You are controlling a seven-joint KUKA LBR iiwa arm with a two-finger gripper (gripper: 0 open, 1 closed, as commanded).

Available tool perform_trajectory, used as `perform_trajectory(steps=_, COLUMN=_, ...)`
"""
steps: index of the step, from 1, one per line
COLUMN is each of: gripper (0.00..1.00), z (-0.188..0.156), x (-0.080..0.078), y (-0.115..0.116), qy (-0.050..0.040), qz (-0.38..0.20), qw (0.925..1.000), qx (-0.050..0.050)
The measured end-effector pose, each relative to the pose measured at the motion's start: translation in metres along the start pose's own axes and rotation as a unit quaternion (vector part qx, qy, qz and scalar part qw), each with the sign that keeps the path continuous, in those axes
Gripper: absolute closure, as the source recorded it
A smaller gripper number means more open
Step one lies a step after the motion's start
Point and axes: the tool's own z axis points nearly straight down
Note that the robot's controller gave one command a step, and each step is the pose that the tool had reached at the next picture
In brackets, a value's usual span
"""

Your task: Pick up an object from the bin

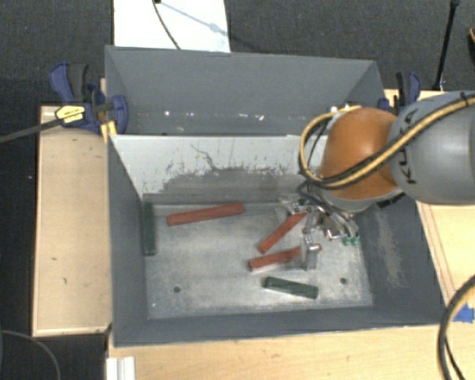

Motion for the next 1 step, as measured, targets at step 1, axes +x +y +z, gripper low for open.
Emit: perform_trajectory(steps=1, gripper=0.00, z=0.0009, x=0.0273, y=0.0175, qy=0.0025, qz=0.031, qw=0.9995, qx=-0.002)
